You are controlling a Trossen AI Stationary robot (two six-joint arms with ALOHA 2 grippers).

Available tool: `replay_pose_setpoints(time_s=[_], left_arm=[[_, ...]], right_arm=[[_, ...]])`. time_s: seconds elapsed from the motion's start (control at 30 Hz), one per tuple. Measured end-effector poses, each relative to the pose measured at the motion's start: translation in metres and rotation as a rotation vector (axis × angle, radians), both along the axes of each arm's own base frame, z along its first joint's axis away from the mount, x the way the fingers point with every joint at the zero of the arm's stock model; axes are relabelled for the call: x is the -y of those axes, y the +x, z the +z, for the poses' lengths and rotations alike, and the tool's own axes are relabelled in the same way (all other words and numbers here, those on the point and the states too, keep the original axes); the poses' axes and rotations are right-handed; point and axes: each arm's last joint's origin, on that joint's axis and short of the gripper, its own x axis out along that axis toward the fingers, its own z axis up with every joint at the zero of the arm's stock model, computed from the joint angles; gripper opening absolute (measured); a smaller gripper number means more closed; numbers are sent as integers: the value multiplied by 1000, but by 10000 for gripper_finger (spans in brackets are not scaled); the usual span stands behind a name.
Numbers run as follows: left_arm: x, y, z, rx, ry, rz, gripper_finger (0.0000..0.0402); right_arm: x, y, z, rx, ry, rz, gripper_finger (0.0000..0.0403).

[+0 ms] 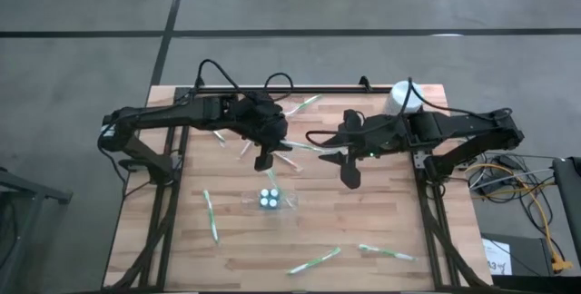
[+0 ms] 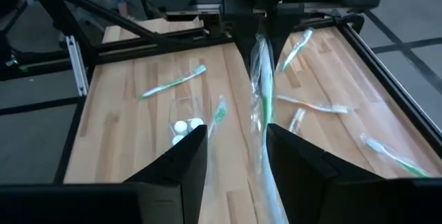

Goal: Pick & Place toothbrushing station
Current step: Put the green toothbrush into the transparent organizer

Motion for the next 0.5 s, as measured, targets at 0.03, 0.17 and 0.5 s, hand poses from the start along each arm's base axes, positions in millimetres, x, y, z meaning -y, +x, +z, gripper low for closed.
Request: replay_pose_setpoints(time_s=[0.03,0.17,0.5], left_arm=[[-1,-1,3,19,3,2,5],[-3,-7,15,98,21,22,10],[-6,-18,36,218,76,94,7]], right_arm=[[0,-1,4,2,7,-4,144],[1,-7,20,35,31,-13,146],[2,-16,55,142,-11,19,125]])
